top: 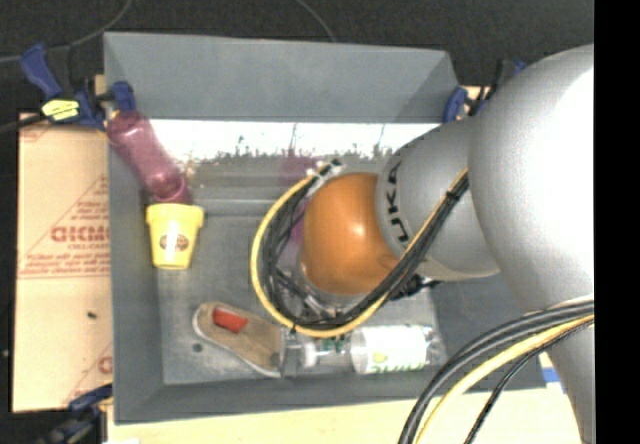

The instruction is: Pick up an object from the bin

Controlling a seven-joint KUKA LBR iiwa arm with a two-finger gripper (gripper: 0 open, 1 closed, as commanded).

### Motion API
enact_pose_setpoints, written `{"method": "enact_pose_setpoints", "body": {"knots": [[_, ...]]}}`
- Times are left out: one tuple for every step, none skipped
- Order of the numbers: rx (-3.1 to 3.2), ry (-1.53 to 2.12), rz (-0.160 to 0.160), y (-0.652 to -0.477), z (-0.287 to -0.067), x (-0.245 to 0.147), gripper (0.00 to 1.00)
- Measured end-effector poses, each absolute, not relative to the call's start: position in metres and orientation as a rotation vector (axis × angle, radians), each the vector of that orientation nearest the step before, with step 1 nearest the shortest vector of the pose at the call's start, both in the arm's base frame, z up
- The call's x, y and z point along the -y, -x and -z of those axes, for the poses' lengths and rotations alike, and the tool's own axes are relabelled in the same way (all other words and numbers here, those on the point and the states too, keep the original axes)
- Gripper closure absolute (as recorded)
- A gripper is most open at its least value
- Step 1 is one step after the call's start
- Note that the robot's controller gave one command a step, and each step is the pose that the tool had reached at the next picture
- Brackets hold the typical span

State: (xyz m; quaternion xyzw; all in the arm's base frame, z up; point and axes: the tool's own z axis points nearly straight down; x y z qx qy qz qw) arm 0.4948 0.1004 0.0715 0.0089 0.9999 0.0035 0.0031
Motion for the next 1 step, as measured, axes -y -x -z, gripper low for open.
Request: {"method": "enact_pose_setpoints", "body": {"knots": [[-3.135, 0.154, -0.011, -0.5112, -0.0719, -0.0891, 1.00]]}}
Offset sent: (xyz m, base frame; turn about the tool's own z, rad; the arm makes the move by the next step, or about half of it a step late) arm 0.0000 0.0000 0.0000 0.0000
